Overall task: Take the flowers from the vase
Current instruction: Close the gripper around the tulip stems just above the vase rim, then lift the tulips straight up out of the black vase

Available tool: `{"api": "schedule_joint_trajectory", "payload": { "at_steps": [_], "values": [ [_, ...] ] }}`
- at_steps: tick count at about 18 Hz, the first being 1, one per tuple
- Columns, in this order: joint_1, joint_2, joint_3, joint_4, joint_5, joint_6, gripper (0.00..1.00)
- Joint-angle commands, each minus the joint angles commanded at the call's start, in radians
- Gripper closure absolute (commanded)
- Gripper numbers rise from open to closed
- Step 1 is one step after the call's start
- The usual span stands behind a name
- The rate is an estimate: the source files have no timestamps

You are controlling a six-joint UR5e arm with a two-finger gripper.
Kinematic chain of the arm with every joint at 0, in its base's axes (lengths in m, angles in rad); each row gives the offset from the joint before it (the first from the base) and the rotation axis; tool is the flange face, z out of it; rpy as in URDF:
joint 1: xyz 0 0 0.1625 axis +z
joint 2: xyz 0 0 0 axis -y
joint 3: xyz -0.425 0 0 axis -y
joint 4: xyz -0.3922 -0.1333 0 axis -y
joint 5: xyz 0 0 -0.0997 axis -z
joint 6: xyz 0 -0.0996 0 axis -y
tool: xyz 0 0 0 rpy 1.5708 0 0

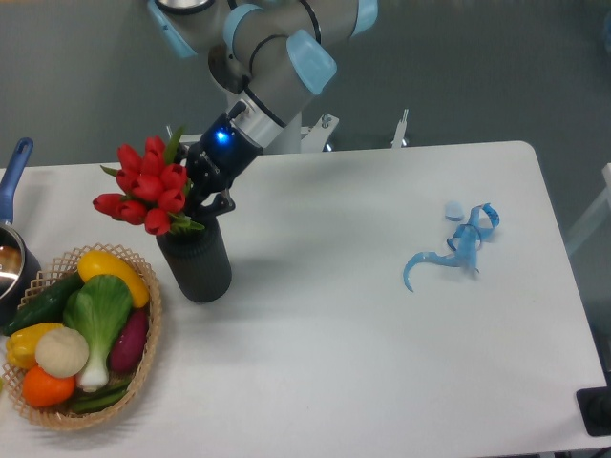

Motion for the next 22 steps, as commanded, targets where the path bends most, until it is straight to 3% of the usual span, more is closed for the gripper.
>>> {"api": "schedule_joint_trajectory", "payload": {
  "at_steps": [9, 14, 22],
  "values": [
    [0.002, 0.031, 0.186, -0.006, -0.026, -0.316, 0.73],
    [0.006, 0.081, 0.198, -0.008, -0.026, -0.391, 0.73],
    [0.037, 0.088, 0.261, -0.008, -0.028, -0.506, 0.73]
  ]
}}
